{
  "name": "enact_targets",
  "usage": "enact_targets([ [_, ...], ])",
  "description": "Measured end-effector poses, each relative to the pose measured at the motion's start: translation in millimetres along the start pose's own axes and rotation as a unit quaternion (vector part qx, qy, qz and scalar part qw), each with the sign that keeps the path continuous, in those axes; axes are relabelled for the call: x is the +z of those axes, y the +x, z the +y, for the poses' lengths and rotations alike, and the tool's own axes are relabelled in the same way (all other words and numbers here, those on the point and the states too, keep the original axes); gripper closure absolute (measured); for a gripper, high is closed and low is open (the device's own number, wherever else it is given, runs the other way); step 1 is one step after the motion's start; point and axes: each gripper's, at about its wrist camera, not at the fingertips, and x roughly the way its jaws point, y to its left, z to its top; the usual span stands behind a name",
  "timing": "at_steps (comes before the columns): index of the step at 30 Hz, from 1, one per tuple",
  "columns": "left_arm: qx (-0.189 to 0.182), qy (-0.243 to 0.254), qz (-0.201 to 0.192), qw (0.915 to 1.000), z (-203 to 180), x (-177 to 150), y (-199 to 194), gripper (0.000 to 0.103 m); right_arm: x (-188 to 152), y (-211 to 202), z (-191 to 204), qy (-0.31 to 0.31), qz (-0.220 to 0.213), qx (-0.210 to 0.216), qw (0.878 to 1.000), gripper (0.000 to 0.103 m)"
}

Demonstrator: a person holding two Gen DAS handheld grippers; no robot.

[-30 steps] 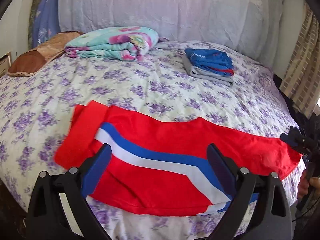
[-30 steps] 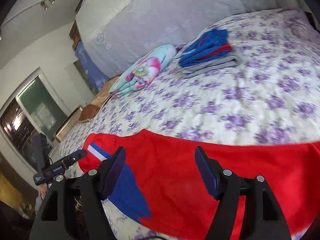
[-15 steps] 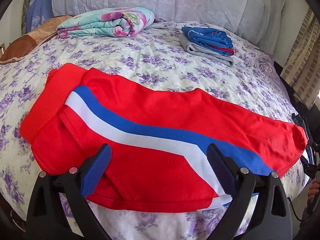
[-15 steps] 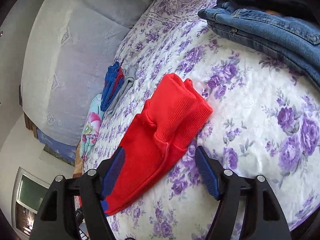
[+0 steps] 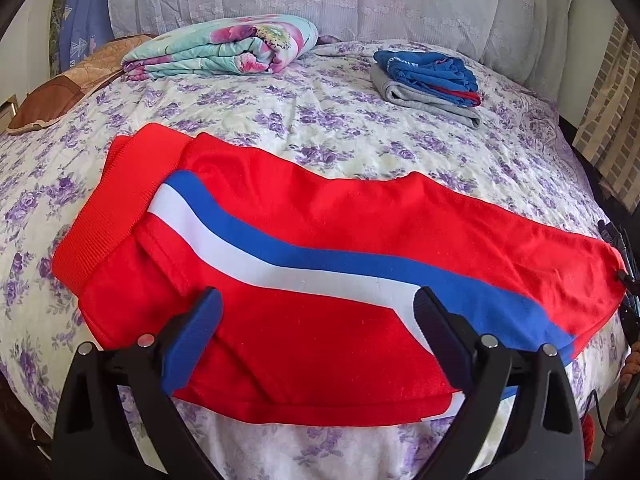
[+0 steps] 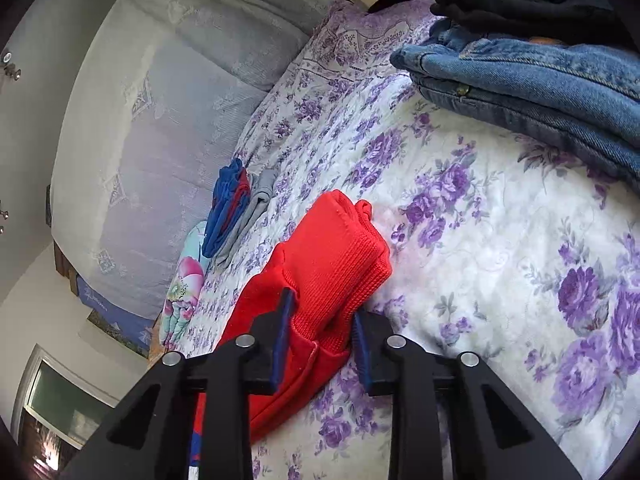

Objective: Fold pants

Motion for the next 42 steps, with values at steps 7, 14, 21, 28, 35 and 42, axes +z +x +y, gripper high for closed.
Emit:
enact_targets([
  [7,0.008,-0.032,-0.059,0.9977,25,15,-39,0.009,7,-10,60,-0.104,-0.030,-0.007,0.994,0.078],
  [14,0.030,-0.093,-0.095,0.9906,78,22,-73,0.009,-22,11,175,-0.296,-0.031,0.007,0.955,0.078],
  [21,0.040,-0.127,-0.101,0.9860,108,15,-82,0.009,-122,63,265,-0.500,0.019,-0.001,0.866,0.078],
  [28,0.037,-0.118,-0.093,0.9879,105,13,-78,0.009,-246,89,272,-0.657,0.128,0.017,0.743,0.046],
  [35,0.032,-0.122,-0.083,0.9885,105,11,-70,0.009,-185,57,286,-0.585,0.063,0.023,0.808,0.045],
  [42,0.017,-0.130,-0.065,0.9892,106,10,-61,0.009,-169,115,255,-0.539,0.104,-0.056,0.834,0.039],
])
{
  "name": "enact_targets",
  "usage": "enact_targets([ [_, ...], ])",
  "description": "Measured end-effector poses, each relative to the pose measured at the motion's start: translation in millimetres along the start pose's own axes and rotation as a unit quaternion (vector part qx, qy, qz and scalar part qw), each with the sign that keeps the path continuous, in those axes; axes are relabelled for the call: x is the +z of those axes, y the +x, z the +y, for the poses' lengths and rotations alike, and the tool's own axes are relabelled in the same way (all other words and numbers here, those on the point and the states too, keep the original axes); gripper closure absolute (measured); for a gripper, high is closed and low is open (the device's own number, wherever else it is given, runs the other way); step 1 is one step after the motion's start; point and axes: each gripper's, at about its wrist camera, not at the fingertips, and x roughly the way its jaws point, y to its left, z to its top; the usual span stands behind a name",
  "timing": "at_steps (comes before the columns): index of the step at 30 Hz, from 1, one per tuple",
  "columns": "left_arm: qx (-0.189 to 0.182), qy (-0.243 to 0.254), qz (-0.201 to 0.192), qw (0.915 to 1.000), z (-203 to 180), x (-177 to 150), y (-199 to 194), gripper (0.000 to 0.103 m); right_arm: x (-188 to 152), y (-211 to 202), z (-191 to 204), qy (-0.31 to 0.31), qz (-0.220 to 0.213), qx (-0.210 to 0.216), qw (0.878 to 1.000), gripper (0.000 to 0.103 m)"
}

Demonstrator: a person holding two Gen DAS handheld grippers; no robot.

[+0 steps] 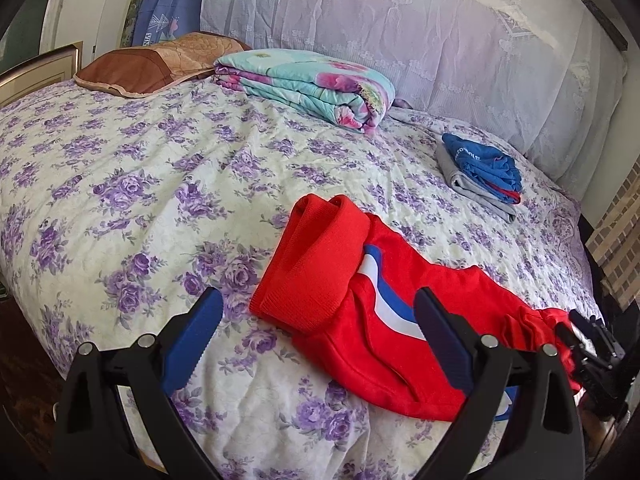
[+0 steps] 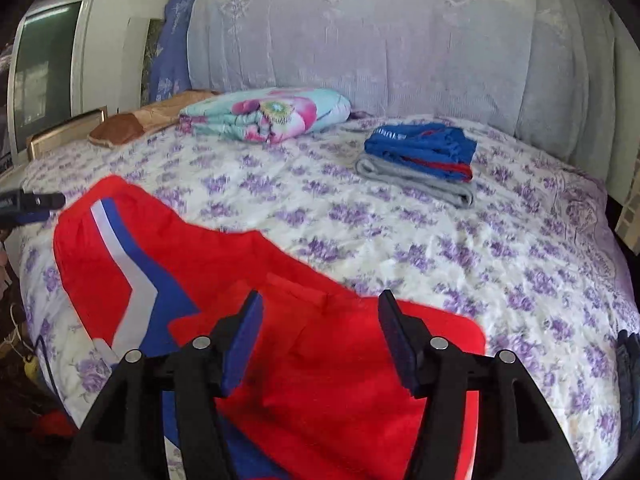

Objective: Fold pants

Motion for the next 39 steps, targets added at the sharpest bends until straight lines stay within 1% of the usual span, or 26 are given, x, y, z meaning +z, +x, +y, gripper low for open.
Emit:
enact_targets([
  [1,-0.003,-0.002,0.006,1.0000,1,0,2,0.009,-8,17,8,-0.013,0.034,0.005,0.999,0.037],
  [2,-0.007,-0.006,0.012,0.9999,2,-1,5,0.009,-13,25,10,-0.013,0.048,0.018,0.999,0.037],
  [3,-0.010,-0.010,0.018,0.9997,3,-2,8,0.009,-14,27,10,-0.002,0.045,0.023,0.999,0.036],
  [5,-0.016,-0.020,0.031,0.9992,7,-3,15,0.009,-11,29,3,0.014,0.056,0.042,0.997,0.035],
  [7,-0.024,-0.035,0.046,0.9980,12,-6,22,0.009,-14,31,-2,0.029,0.055,0.056,0.996,0.032],
  [10,-0.048,-0.068,0.067,0.9943,20,-7,37,0.009,-15,30,-2,0.032,0.052,0.063,0.996,0.028],
  [17,-0.081,-0.091,0.056,0.9910,26,-3,51,0.010,-15,30,-5,0.039,0.050,0.077,0.995,0.021],
  [18,-0.084,-0.094,0.052,0.9907,27,-3,51,0.011,-15,30,-5,0.040,0.050,0.078,0.995,0.020],
  [19,-0.083,-0.095,0.049,0.9907,27,-3,50,0.014,-15,30,-5,0.040,0.050,0.079,0.995,0.020],
  [20,-0.081,-0.097,0.047,0.9909,28,-3,49,0.024,-15,30,-5,0.040,0.051,0.079,0.995,0.019],
  [21,-0.076,-0.103,0.045,0.9908,30,-3,48,0.031,-15,30,-5,0.040,0.050,0.078,0.995,0.019],
  [22,-0.080,-0.112,0.042,0.9896,33,-2,48,0.032,-15,30,-5,0.040,0.050,0.079,0.995,0.019],
  [23,-0.085,-0.122,0.038,0.9882,36,-2,46,0.038,-15,30,-5,0.040,0.050,0.079,0.995,0.018],
  [25,-0.088,-0.130,0.033,0.9870,38,-1,44,0.041,-15,28,-6,0.042,0.047,0.080,0.995,0.017],
  [26,-0.086,-0.127,0.031,0.9876,37,-1,42,0.044,-14,25,-8,0.047,0.038,0.081,0.995,0.017],
  [27,-0.082,-0.122,0.027,0.9888,35,0,39,0.048,-13,17,-10,0.055,0.021,0.082,0.995,0.017],
  [29,-0.079,-0.111,0.017,0.9905,31,1,33,0.051,-9,-1,-15,0.069,-0.018,0.083,0.994,0.017],
  [30,-0.078,-0.109,0.014,0.9909,30,3,30,0.052,-6,-7,-17,0.070,-0.030,0.080,0.994,0.015],
  [31,-0.077,-0.108,0.015,0.9911,29,4,30,0.052,-3,-7,-17,0.065,-0.029,0.075,0.995,0.012],
  [32,-0.079,-0.110,0.017,0.9906,30,5,30,0.052,-2,-4,-15,0.057,-0.021,0.069,0.996,0.011],
  [34,-0.080,-0.124,0.023,0.9888,34,3,35,0.049,-5,10,-9,0.040,0.002,0.057,0.998,0.011],
  [35,-0.081,-0.132,0.030,0.9875,37,0,39,0.042,-10,20,-7,0.036,0.025,0.054,0.998,0.011],
  [36,-0.081,-0.140,0.037,0.9861,39,-2,43,0.038,-14,29,-6,0.037,0.045,0.060,0.996,0.010],
  [38,-0.080,-0.138,0.036,0.9865,38,-5,46,0.035,-13,28,-9,0.047,0.042,0.070,0.996,0.009],
  [39,-0.079,-0.129,0.037,0.9878,35,-5,46,0.031,-14,29,-11,0.050,0.043,0.074,0.995,0.008],
])
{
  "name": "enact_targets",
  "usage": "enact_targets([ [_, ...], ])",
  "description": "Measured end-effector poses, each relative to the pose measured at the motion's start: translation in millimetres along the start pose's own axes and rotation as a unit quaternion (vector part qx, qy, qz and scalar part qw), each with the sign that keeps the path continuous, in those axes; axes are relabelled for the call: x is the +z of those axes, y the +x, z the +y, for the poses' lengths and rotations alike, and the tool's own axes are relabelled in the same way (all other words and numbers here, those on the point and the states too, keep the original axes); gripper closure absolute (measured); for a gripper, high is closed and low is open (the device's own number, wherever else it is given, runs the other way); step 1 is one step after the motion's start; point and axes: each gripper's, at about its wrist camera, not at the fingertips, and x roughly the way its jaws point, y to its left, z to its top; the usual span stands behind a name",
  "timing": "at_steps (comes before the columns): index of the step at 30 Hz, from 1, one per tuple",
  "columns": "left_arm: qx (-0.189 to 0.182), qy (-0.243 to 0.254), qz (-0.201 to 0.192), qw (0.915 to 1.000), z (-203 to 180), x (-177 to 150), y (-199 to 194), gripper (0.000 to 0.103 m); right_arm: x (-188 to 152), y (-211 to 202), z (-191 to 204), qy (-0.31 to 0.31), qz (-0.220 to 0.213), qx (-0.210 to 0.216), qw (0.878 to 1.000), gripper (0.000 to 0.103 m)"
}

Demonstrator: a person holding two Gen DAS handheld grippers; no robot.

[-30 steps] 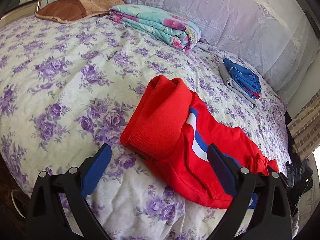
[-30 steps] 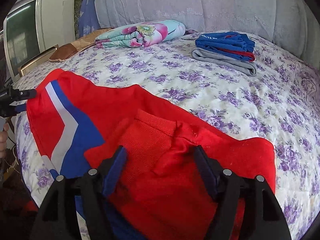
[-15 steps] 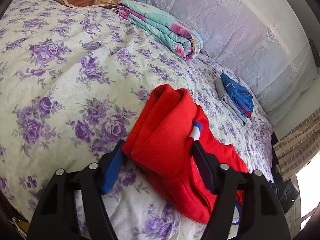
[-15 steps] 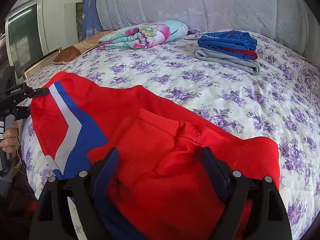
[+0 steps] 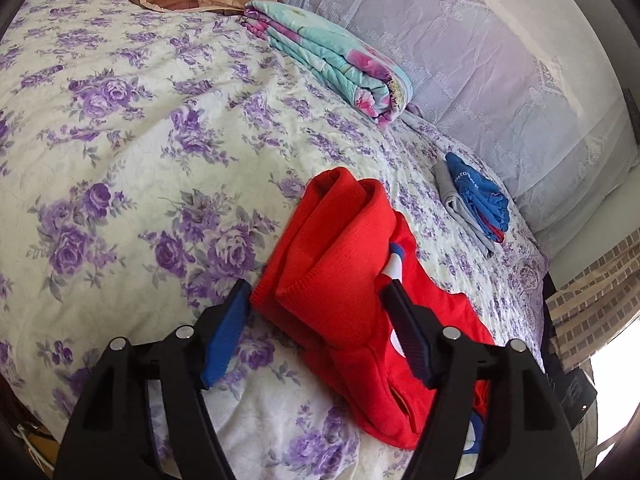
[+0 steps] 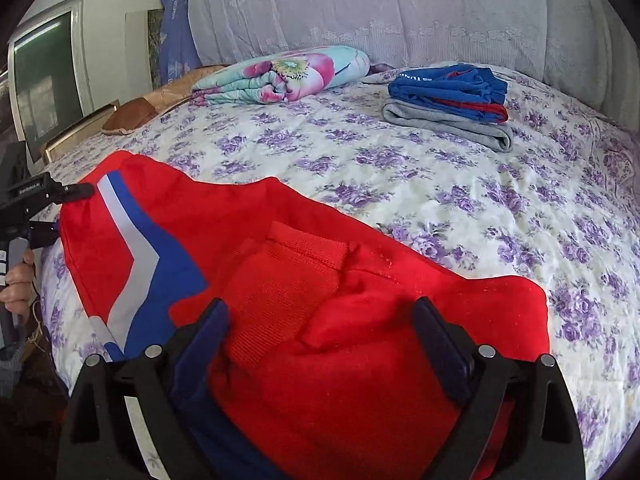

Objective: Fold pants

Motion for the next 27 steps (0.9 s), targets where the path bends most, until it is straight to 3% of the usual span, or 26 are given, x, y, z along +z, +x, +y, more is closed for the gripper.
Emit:
enact_targets([
  [5,0.054,0.057,-0.022,0.9967,-23,-12,11,0.025,-2,1,0,0.000,0.001,0.008,1.000,0.005],
  [7,0.069,0.057,-0.036,0.9953,-26,-13,9,0.037,-2,1,-1,0.002,0.001,0.013,1.000,0.004],
  [9,0.045,0.050,-0.036,0.9971,-25,-10,4,0.051,-3,0,-2,0.005,0.001,0.017,1.000,0.004],
  [13,0.018,0.048,-0.030,0.9982,-28,-7,-5,0.060,-3,-2,-3,0.008,-0.004,0.025,1.000,0.004],
  [16,0.016,0.056,-0.036,0.9977,-36,-5,-12,0.061,-1,-30,-10,0.025,-0.068,0.042,0.996,0.004],
  [18,0.021,0.072,-0.044,0.9962,-45,-6,-18,0.061,4,-47,-12,0.027,-0.104,0.027,0.994,0.004],
  [20,0.029,0.089,-0.056,0.9940,-55,-7,-24,0.061,8,-34,-9,-0.002,-0.059,-0.021,0.998,0.004],
  [22,0.034,0.104,-0.065,0.9919,-65,-9,-30,0.061,-1,3,-2,-0.049,0.031,-0.038,0.998,0.004],
  [27,0.050,0.161,-0.091,0.9814,-103,-15,-45,0.061,-3,-5,-15,-0.012,0.011,0.001,1.000,0.004],
])
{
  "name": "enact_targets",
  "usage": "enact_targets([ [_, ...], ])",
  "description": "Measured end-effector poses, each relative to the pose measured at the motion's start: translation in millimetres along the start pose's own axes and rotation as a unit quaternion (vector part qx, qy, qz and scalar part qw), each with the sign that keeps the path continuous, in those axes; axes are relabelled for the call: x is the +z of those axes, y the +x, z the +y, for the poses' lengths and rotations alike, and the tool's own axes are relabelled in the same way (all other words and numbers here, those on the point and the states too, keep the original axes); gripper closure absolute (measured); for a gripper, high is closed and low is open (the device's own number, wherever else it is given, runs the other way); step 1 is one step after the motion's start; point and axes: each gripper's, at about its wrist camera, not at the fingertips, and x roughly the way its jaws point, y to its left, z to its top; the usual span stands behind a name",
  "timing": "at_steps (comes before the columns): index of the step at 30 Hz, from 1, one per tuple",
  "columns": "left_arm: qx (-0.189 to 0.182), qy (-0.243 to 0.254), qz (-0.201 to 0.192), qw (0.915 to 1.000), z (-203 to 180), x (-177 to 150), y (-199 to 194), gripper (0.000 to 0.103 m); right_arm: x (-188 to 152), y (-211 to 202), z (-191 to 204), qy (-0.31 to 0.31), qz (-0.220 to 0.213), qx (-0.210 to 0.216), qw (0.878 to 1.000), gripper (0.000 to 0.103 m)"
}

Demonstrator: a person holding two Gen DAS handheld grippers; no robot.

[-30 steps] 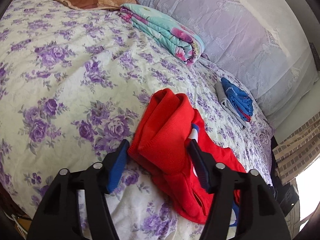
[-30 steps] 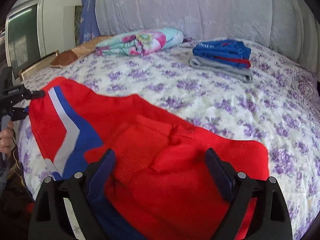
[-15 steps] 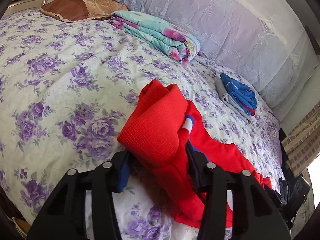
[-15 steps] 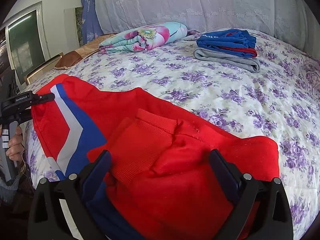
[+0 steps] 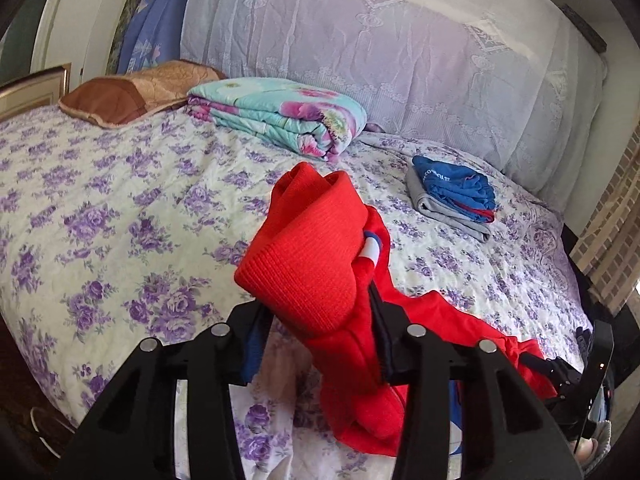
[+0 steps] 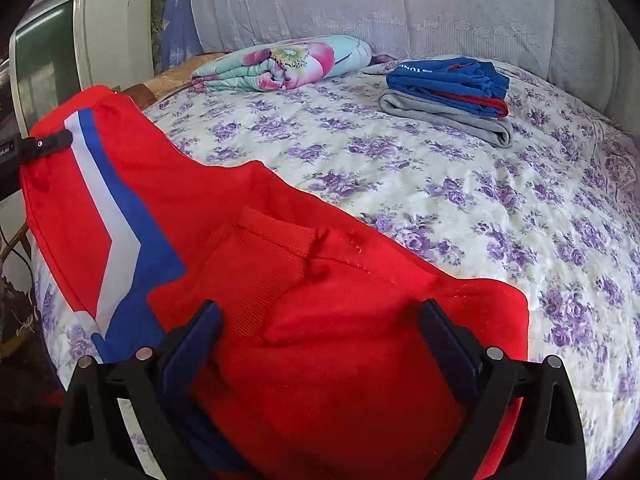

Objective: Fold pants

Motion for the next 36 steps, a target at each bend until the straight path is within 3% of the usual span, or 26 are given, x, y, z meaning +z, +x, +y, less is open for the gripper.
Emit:
enact_targets([
  [4,-0.008,0.060,-0.021,0.9980,-43,8,-17,0.061,-2,-50,-28,0.058,-0.092,0.033,0.994,0.004],
  [8,-0.037,0.131,-0.036,0.9900,-101,10,-27,0.061,-13,-94,-79,0.135,-0.142,0.010,0.981,0.004],
  [11,-0.064,0.187,-0.036,0.9797,-150,3,-26,0.061,-32,-120,-121,0.210,-0.167,0.000,0.963,0.004],
  [16,-0.110,0.267,0.002,0.9575,-227,-35,-3,0.061,-70,-138,-173,0.315,-0.201,0.019,0.927,0.004],
  [18,-0.112,0.302,0.035,0.9462,-256,-65,15,0.060,-84,-138,-183,0.335,-0.202,0.026,0.920,0.004],
  [21,-0.092,0.372,0.074,0.9207,-287,-114,37,0.054,-100,-136,-190,0.347,-0.202,0.032,0.915,0.004],
  [24,-0.069,0.415,0.038,0.9063,-297,-133,24,0.049,-111,-134,-199,0.366,-0.206,0.031,0.907,0.004],
  [26,-0.083,0.412,0.023,0.9070,-297,-126,10,0.041,-115,-134,-205,0.373,-0.213,0.038,0.902,0.004],
  [29,-0.116,0.397,-0.008,0.9104,-296,-113,-15,0.016,-118,-129,-209,0.382,-0.209,0.038,0.899,0.004],
  [33,-0.129,0.405,-0.061,0.9032,-300,-106,-38,0.014,-116,-127,-206,0.377,-0.206,0.041,0.902,0.004],
  [36,-0.110,0.388,-0.042,0.9141,-290,-99,-27,0.014,-111,-128,-198,0.361,-0.205,0.041,0.909,0.004],
])
